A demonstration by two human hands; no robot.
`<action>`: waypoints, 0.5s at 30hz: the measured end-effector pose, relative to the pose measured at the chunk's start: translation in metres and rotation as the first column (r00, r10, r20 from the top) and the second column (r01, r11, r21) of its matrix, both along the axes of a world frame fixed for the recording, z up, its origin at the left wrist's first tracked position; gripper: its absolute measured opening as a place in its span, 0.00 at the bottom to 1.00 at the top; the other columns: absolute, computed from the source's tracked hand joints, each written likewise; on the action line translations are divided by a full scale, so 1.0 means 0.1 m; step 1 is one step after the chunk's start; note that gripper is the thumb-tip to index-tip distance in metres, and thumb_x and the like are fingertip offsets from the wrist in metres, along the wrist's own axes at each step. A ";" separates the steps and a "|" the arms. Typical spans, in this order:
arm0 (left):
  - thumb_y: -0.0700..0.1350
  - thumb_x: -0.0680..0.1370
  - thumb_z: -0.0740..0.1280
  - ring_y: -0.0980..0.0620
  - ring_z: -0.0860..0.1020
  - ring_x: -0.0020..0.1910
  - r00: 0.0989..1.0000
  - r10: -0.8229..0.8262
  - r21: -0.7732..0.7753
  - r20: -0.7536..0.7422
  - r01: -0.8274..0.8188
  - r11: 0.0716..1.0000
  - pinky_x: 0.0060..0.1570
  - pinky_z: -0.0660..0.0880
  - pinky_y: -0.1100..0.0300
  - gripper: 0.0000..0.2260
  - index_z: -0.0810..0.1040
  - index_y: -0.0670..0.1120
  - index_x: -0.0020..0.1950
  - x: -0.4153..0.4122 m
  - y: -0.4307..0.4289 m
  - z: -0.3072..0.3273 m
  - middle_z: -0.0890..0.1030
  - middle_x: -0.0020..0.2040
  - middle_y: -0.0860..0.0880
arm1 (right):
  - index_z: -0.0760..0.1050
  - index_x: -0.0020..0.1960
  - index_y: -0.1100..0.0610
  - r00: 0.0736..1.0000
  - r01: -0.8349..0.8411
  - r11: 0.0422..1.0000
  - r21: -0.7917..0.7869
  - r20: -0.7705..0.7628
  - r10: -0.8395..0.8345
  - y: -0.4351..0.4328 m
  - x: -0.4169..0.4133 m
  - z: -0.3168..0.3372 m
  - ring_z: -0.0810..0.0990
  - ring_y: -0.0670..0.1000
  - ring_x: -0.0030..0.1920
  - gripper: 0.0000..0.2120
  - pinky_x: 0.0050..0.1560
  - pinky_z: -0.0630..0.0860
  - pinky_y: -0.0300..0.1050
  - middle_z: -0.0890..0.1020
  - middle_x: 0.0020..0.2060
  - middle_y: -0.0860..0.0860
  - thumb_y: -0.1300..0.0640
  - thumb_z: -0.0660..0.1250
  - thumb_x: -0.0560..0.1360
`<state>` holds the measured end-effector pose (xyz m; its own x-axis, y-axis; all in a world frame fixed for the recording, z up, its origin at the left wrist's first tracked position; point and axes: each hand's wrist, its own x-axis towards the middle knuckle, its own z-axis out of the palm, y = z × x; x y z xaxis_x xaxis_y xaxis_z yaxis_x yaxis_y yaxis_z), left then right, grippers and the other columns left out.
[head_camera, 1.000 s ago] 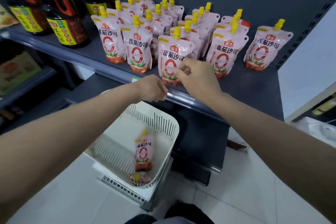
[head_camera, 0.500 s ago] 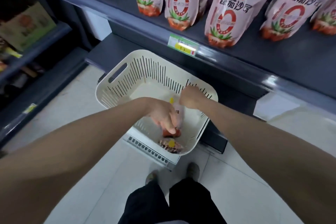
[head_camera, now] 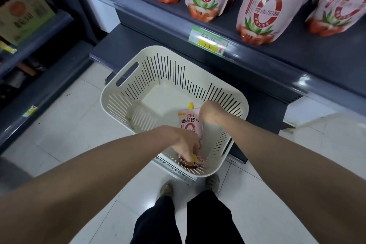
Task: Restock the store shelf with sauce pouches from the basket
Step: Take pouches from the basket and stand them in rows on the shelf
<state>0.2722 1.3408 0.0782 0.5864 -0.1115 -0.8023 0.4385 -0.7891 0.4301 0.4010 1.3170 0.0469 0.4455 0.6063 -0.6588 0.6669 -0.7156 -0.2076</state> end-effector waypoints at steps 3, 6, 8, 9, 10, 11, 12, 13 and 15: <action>0.47 0.74 0.65 0.48 0.76 0.42 0.977 0.201 -0.041 0.066 -0.198 0.979 0.37 0.69 0.62 0.09 0.78 0.41 0.43 0.02 0.14 -0.06 0.79 0.41 0.46 | 0.64 0.30 0.59 1.000 0.017 0.999 -0.031 -0.001 -0.017 0.07 -0.01 -0.12 0.66 0.48 0.27 0.16 0.25 0.60 0.39 0.68 0.28 0.51 0.62 0.63 0.75; 0.41 0.75 0.66 0.50 0.77 0.43 0.928 0.364 -0.092 0.075 -0.357 0.930 0.47 0.77 0.55 0.07 0.81 0.39 0.49 -0.01 0.30 -0.18 0.83 0.47 0.41 | 0.72 0.39 0.63 0.999 0.029 0.996 -0.079 -0.027 -0.031 0.13 0.00 -0.20 0.72 0.50 0.33 0.11 0.31 0.68 0.38 0.73 0.34 0.53 0.58 0.63 0.77; 0.40 0.75 0.67 0.51 0.77 0.47 0.902 0.427 -0.147 0.064 -0.415 0.898 0.57 0.75 0.53 0.10 0.82 0.41 0.55 -0.03 0.35 -0.24 0.84 0.52 0.42 | 0.75 0.55 0.65 0.999 0.022 0.992 -0.124 -0.040 -0.027 0.16 0.01 -0.23 0.74 0.52 0.43 0.12 0.43 0.70 0.39 0.74 0.44 0.55 0.57 0.61 0.79; 0.41 0.76 0.67 0.52 0.77 0.47 0.896 0.439 -0.169 0.069 -0.423 0.890 0.57 0.75 0.54 0.10 0.82 0.42 0.56 -0.03 0.35 -0.26 0.83 0.53 0.43 | 0.73 0.59 0.65 0.996 0.063 0.988 -0.139 -0.057 -0.071 0.16 0.00 -0.24 0.73 0.52 0.45 0.13 0.45 0.70 0.40 0.73 0.46 0.55 0.57 0.61 0.80; 0.41 0.76 0.66 0.52 0.76 0.47 0.895 0.439 -0.172 0.080 -0.421 0.891 0.56 0.74 0.55 0.10 0.82 0.42 0.56 -0.03 0.35 -0.28 0.83 0.52 0.44 | 0.72 0.60 0.66 0.992 0.093 0.984 -0.151 -0.073 -0.105 0.17 0.02 -0.32 0.72 0.52 0.44 0.14 0.45 0.70 0.40 0.73 0.45 0.55 0.57 0.62 0.79; 0.42 0.77 0.65 0.52 0.76 0.47 0.897 0.430 -0.158 0.099 -0.412 0.897 0.54 0.73 0.56 0.10 0.81 0.42 0.56 -0.02 0.34 -0.31 0.83 0.51 0.45 | 0.73 0.60 0.65 0.989 0.108 0.980 -0.170 -0.085 -0.124 0.19 0.00 -0.38 0.73 0.52 0.41 0.15 0.43 0.71 0.39 0.73 0.44 0.55 0.58 0.65 0.77; 0.41 0.78 0.63 0.52 0.75 0.46 0.900 0.422 -0.139 0.113 -0.406 0.903 0.52 0.72 0.56 0.11 0.81 0.42 0.56 -0.01 0.32 -0.33 0.83 0.50 0.46 | 0.74 0.58 0.64 0.986 0.121 0.978 -0.171 -0.092 -0.138 0.22 0.00 -0.46 0.75 0.52 0.40 0.16 0.44 0.74 0.38 0.75 0.43 0.55 0.58 0.69 0.73; 0.40 0.78 0.62 0.51 0.74 0.45 0.898 0.420 -0.121 0.129 -0.406 0.906 0.50 0.71 0.57 0.10 0.81 0.41 0.55 -0.01 0.31 -0.37 0.81 0.47 0.46 | 0.75 0.57 0.63 0.977 0.168 0.966 -0.197 -0.101 -0.190 0.27 -0.01 -0.57 0.78 0.53 0.40 0.20 0.46 0.78 0.42 0.78 0.44 0.56 0.58 0.73 0.68; 0.37 0.77 0.62 0.50 0.72 0.42 0.887 0.442 -0.092 0.131 -0.433 0.897 0.43 0.67 0.60 0.08 0.80 0.39 0.44 -0.01 0.31 -0.46 0.76 0.38 0.46 | 0.74 0.57 0.59 0.939 0.287 0.931 -0.226 -0.124 -0.320 0.36 0.10 -0.95 0.81 0.57 0.43 0.25 0.48 0.80 0.53 0.81 0.48 0.58 0.59 0.75 0.62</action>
<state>0.2709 1.3721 0.0326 0.6955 0.1397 -0.7048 0.6629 -0.5033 0.5544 0.4106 1.3525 -0.0483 0.4688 0.3057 -0.8287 0.3817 -0.9162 -0.1220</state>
